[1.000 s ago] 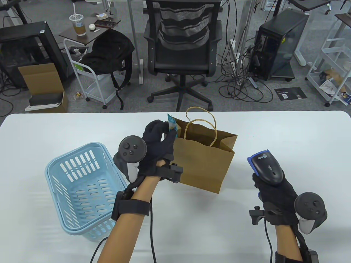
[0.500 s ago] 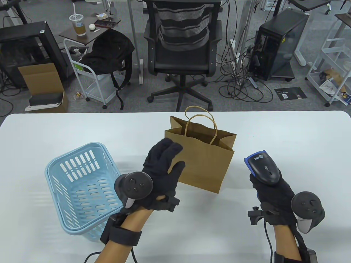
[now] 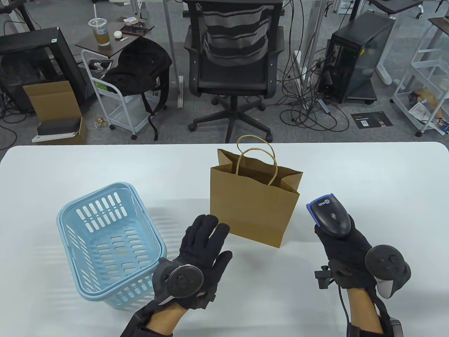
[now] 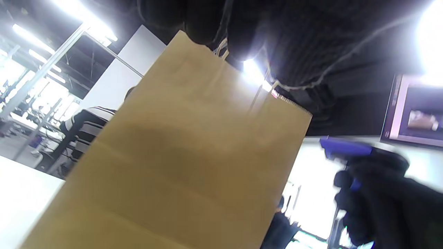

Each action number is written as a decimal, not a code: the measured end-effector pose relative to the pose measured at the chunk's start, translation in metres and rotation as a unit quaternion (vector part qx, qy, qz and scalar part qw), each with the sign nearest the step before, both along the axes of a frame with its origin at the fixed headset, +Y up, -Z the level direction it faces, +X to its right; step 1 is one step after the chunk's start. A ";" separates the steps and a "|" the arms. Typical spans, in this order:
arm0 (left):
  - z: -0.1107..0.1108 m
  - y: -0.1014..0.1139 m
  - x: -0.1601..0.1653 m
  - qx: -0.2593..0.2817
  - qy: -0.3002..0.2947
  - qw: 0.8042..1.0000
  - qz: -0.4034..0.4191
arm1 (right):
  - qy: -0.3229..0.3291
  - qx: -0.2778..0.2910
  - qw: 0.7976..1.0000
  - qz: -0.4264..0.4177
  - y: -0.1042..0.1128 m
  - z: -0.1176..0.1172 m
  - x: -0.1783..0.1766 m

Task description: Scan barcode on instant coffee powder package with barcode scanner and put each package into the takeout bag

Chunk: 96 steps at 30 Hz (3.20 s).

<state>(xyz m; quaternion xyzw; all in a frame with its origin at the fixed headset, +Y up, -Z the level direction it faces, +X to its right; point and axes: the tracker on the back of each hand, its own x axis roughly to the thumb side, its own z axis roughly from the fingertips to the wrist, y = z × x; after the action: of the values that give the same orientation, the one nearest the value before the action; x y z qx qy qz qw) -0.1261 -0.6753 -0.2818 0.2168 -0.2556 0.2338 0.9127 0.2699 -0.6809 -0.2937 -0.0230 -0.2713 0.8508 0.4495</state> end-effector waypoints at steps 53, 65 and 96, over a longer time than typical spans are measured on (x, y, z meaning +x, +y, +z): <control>-0.017 -0.043 0.008 -0.157 0.022 0.983 -0.094 | -0.274 -0.310 0.903 0.118 -0.027 0.000 0.065; -0.016 -0.041 0.008 -0.145 0.023 0.984 -0.096 | -0.084 0.056 0.965 0.243 0.051 0.038 -0.040; -0.014 -0.045 0.013 -0.166 0.005 0.981 -0.105 | 0.072 -0.253 0.894 0.362 -0.027 -0.009 -0.101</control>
<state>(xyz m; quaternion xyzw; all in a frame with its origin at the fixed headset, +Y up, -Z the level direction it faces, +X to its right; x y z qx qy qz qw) -0.1132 -0.7204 -0.2956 0.0355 -0.2305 0.1749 0.9566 0.1687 -0.7081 -0.3027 0.0256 -0.0036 0.9938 0.1078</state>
